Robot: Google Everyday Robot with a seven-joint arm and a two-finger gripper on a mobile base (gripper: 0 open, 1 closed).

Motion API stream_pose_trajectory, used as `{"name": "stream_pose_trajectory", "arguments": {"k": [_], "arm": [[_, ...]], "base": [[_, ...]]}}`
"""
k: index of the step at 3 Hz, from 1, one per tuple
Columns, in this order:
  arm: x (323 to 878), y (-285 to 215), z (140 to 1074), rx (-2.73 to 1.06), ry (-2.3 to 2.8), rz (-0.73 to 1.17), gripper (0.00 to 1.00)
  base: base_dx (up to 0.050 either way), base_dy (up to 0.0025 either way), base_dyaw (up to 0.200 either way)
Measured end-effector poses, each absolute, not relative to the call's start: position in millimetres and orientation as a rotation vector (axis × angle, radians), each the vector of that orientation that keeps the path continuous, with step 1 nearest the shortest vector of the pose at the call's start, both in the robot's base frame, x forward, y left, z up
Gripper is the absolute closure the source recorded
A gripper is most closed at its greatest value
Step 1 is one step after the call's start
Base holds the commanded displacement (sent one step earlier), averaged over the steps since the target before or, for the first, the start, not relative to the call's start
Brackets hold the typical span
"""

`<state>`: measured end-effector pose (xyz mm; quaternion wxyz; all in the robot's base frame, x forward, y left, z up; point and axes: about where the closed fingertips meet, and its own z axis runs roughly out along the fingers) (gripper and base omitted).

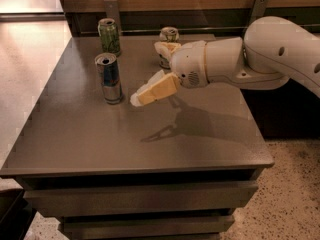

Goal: Knock redbull can over

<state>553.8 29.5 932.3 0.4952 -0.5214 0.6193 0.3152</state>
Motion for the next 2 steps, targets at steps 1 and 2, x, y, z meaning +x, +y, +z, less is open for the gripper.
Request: {"name": "stream_pose_trajectory", "arguments": {"k": [1,2], "arm": [[553.8,29.6,932.3,-1.264,1.501,0.764,0.00],[561.4,41.6,921.9,-1.272,1.503,0.787,0.00]], "base": [[0.000,0.00000,0.000],[0.000,0.00000,0.000]]}}
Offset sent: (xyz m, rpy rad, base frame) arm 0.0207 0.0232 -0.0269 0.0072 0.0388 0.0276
